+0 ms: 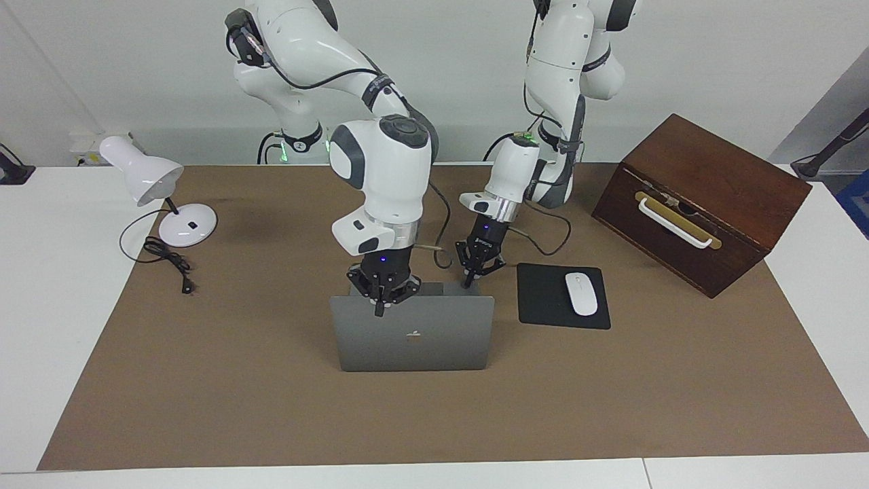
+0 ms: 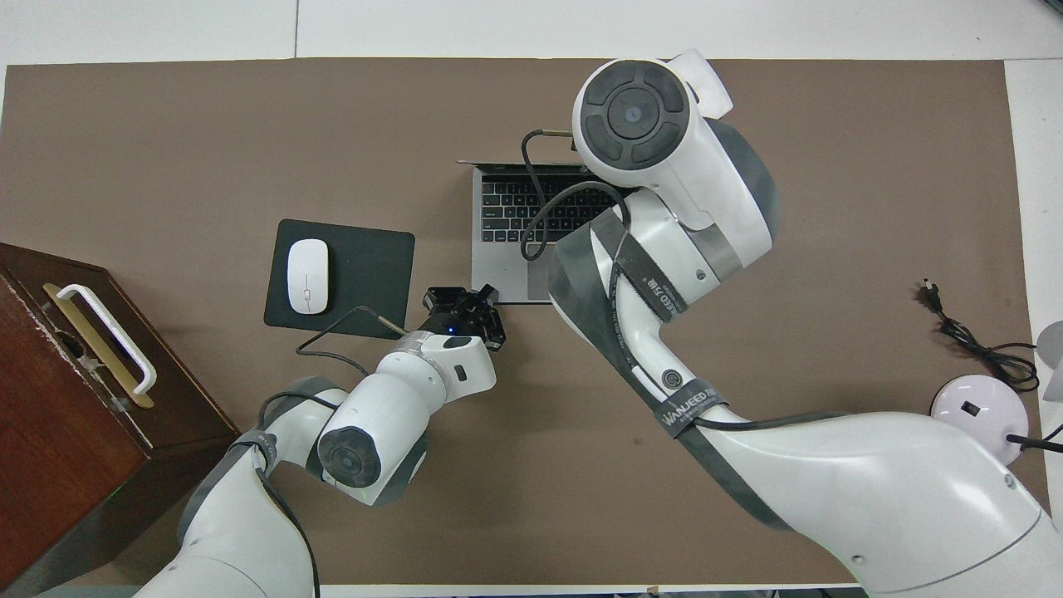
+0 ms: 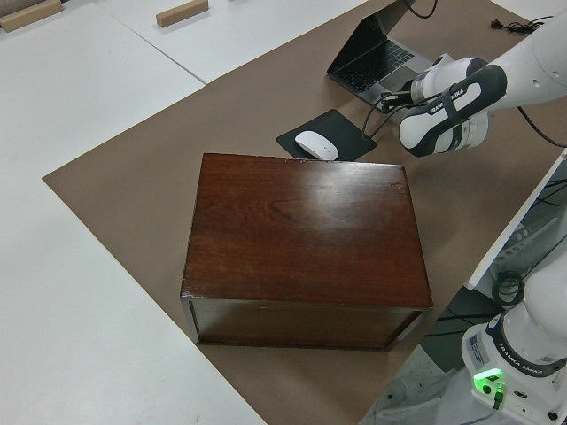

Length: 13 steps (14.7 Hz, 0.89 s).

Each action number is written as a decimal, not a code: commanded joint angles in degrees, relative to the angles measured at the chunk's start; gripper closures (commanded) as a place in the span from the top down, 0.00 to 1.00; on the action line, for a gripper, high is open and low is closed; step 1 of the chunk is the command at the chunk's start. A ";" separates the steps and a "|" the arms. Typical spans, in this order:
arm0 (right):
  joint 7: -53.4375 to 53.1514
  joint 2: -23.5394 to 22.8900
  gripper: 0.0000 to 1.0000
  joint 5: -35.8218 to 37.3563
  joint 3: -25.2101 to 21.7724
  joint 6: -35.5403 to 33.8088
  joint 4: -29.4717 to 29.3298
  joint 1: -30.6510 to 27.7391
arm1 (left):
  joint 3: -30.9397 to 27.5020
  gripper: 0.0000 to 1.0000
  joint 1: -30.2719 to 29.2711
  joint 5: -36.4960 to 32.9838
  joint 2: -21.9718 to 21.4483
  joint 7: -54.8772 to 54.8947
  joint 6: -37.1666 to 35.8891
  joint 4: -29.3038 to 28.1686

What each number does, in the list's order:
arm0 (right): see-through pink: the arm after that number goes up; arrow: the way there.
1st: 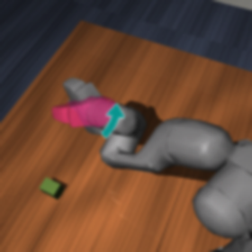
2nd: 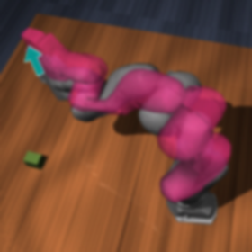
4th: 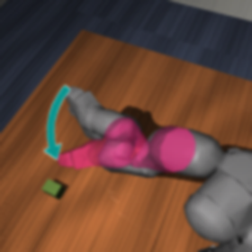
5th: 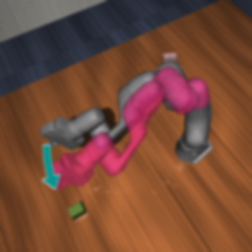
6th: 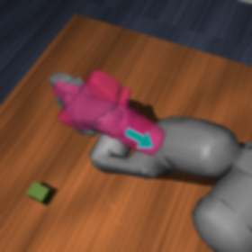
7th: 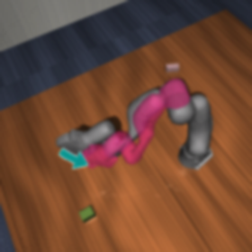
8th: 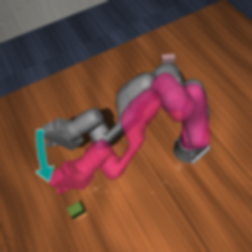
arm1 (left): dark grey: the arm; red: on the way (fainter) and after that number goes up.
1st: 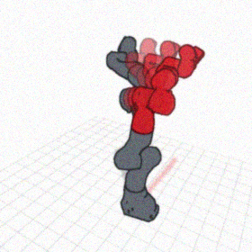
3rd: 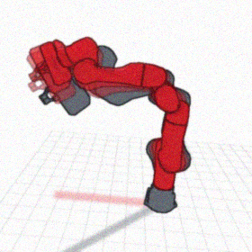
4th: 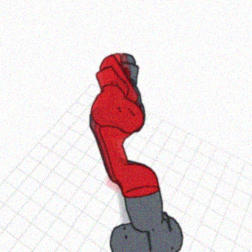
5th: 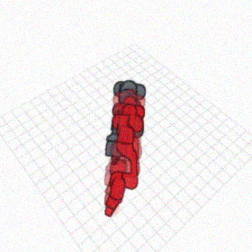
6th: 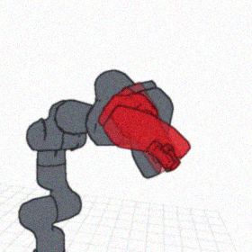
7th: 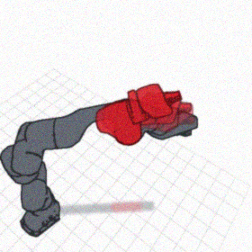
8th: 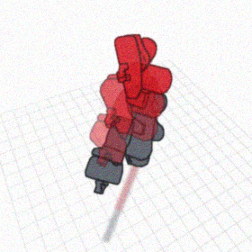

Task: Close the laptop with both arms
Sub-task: 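Push the laptop screen down toward the keyboard with the right gripper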

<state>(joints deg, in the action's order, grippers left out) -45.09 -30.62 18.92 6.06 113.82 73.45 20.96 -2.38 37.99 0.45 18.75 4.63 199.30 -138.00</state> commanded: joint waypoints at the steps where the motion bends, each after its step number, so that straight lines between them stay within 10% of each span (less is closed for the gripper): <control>1: 3.68 -0.14 0.00 -5.37 0.53 -1.32 -0.41 -1.97 | -0.35 0.00 -0.90 -3.52 2.17 -0.14 1.01 0.10; 13: 3.78 -0.84 0.00 -22.42 0.36 -4.22 1.87 -6.45 | -0.43 0.00 -1.69 -6.69 3.22 -0.06 1.36 0.19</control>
<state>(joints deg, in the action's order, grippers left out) -42.57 -31.77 -0.08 5.91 110.08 74.31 15.83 -2.98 37.39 -4.21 18.90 4.62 199.68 -138.00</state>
